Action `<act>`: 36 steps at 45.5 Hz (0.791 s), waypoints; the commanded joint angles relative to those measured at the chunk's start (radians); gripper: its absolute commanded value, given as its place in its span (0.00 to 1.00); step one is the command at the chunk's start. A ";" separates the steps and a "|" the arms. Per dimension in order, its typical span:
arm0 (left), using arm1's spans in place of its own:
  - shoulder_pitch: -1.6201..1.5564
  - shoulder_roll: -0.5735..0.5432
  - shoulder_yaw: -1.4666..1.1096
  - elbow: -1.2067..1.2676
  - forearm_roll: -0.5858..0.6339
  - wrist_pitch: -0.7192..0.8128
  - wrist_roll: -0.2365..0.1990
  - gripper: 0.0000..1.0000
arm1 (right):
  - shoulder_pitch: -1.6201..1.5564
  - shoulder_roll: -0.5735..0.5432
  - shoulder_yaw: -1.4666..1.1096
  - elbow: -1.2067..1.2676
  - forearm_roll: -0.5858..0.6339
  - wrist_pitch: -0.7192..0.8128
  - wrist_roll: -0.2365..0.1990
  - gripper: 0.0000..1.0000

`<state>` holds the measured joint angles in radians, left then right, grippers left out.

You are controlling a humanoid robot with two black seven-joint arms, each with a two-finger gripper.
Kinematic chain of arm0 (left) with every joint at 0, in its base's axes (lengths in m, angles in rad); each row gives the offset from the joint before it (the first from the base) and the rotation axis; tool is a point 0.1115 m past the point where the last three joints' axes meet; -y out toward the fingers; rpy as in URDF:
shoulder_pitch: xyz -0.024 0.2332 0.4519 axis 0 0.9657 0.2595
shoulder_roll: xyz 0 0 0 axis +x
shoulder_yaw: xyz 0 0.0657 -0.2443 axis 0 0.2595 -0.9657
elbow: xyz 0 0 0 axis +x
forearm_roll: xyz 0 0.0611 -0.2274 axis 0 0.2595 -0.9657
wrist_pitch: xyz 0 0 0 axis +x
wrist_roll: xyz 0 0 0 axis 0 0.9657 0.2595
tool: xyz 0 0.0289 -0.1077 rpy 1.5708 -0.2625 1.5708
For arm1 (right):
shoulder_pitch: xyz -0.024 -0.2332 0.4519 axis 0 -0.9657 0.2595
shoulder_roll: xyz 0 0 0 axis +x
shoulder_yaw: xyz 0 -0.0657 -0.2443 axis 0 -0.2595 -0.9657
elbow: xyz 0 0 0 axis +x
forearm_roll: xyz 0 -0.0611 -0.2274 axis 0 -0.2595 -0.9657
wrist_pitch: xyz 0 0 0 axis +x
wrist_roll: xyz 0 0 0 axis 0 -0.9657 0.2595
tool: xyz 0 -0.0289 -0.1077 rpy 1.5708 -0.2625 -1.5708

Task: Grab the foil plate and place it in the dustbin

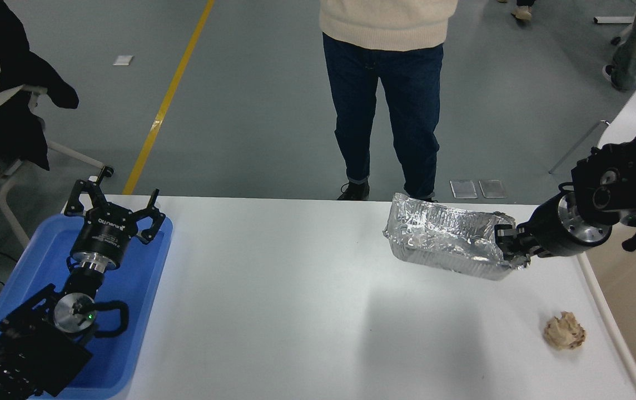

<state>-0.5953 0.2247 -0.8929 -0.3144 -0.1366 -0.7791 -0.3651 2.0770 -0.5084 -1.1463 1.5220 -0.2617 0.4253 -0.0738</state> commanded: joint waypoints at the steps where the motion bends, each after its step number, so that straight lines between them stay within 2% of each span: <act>1: 0.000 0.001 0.000 0.000 0.000 0.000 0.000 1.00 | 0.233 -0.028 -0.039 0.024 0.004 0.200 -0.001 0.00; 10: 0.000 0.001 0.000 0.000 0.000 0.000 0.000 1.00 | 0.354 -0.030 -0.096 0.023 0.010 0.283 0.000 0.00; 22: 0.000 0.001 0.000 0.000 0.000 0.000 0.000 1.00 | 0.364 -0.054 -0.112 0.021 0.035 0.286 0.000 0.00; 26: 0.000 -0.001 0.000 0.000 0.000 0.000 0.000 1.00 | 0.367 -0.084 -0.122 0.018 0.045 0.280 -0.001 0.00; 36: 0.000 -0.001 0.000 0.000 0.000 0.000 0.000 1.00 | 0.371 -0.260 -0.291 -0.025 0.041 0.273 -0.001 0.00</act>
<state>-0.5952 0.2245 -0.8926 -0.3144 -0.1364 -0.7791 -0.3651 2.4333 -0.6272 -1.3082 1.5331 -0.2253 0.6960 -0.0747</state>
